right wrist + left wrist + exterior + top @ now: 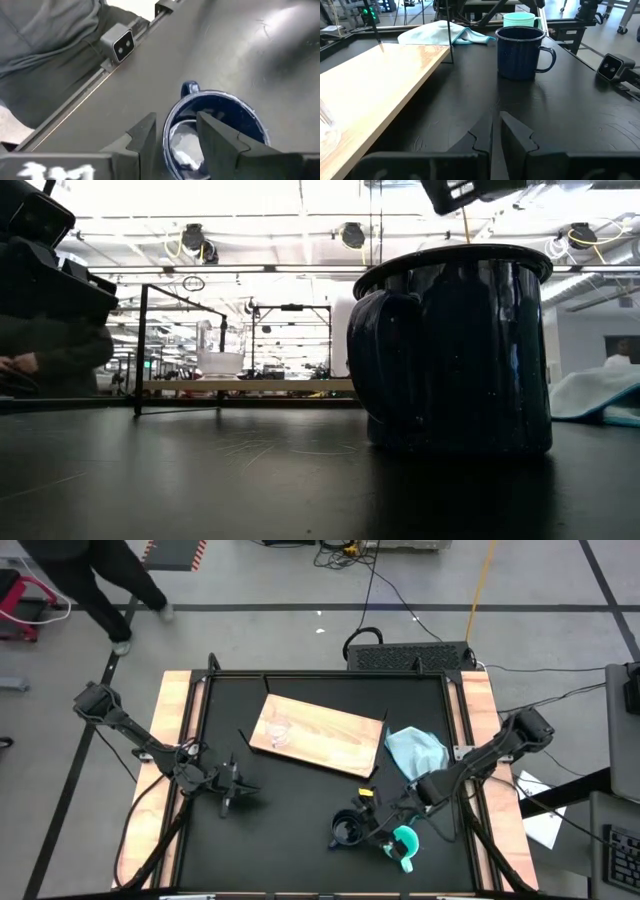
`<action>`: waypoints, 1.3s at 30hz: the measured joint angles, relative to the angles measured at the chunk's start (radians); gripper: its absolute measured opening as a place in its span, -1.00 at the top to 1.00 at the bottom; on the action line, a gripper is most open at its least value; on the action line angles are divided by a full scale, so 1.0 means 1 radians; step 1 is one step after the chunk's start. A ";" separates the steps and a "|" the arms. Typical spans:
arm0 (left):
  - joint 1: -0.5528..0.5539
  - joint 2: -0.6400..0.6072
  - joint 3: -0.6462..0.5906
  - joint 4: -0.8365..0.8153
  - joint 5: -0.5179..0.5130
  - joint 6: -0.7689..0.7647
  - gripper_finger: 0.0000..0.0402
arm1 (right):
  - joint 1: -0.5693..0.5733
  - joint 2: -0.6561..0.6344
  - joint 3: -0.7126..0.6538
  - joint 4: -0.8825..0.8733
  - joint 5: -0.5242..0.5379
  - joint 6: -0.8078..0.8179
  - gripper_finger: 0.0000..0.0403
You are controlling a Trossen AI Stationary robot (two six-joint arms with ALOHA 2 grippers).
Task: Stack small to large cups/mugs on shelf
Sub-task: Put the dark blue mug on the shelf
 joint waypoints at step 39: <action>0.000 0.000 0.000 0.020 0.002 0.005 0.81 | -0.021 0.134 -0.010 0.036 -0.001 -0.046 0.72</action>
